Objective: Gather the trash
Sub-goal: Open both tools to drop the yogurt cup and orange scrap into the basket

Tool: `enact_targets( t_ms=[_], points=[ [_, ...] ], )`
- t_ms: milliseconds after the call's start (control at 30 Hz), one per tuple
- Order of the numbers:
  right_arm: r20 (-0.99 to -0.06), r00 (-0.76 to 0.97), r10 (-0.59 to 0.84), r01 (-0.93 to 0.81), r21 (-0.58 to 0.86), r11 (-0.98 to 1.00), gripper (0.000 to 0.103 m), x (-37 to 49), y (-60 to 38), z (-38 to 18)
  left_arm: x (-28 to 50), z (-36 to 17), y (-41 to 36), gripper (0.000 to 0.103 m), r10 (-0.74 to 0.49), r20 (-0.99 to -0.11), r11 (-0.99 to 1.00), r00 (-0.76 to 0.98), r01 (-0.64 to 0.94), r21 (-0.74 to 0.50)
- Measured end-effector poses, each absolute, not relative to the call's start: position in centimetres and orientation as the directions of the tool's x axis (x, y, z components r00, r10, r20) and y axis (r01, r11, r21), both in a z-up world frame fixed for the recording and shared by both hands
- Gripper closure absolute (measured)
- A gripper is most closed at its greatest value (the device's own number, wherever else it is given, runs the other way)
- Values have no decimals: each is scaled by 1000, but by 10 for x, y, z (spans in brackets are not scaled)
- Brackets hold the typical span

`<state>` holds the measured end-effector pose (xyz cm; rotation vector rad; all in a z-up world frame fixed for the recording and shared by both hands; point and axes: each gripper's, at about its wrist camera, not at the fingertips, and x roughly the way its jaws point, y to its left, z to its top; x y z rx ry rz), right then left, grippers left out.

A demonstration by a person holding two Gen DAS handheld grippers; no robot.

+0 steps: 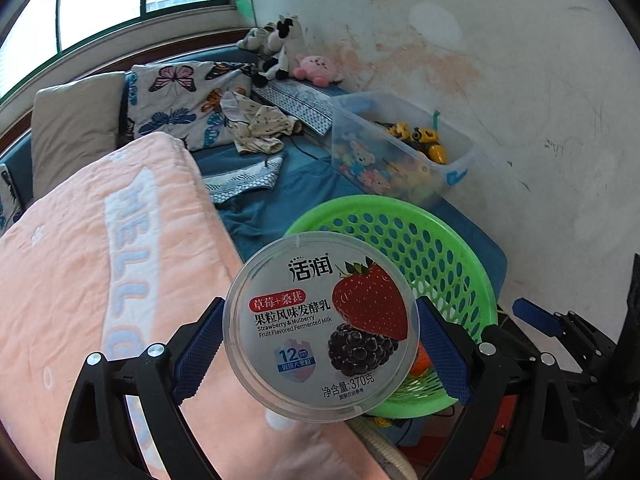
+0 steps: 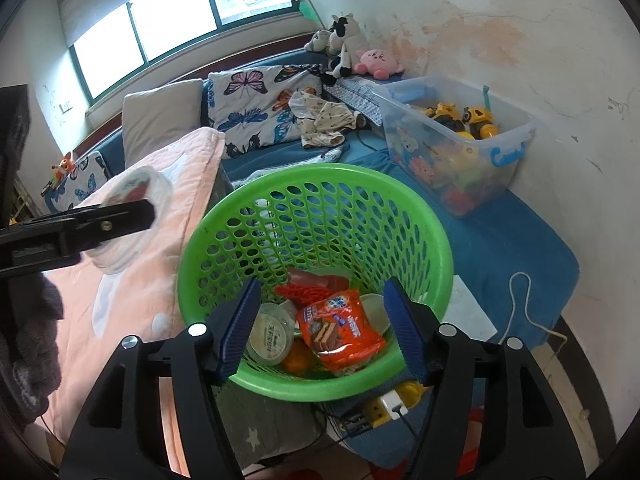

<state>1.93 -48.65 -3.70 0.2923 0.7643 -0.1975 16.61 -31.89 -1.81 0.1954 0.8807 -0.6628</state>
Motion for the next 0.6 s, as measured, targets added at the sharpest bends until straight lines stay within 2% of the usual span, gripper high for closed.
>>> enact_targets(
  t_ms=[167, 600],
  points=[
    [-703, 708, -66, 285, 199, 938, 34, 11, -486, -38, 165, -23, -330, 14, -457, -776, 772, 434, 628, -103],
    [-700, 712, -52, 286, 221, 932, 32, 4, -481, -40, 163, -31, -335, 13, -466, -783, 756, 412, 646, -111]
  ],
)
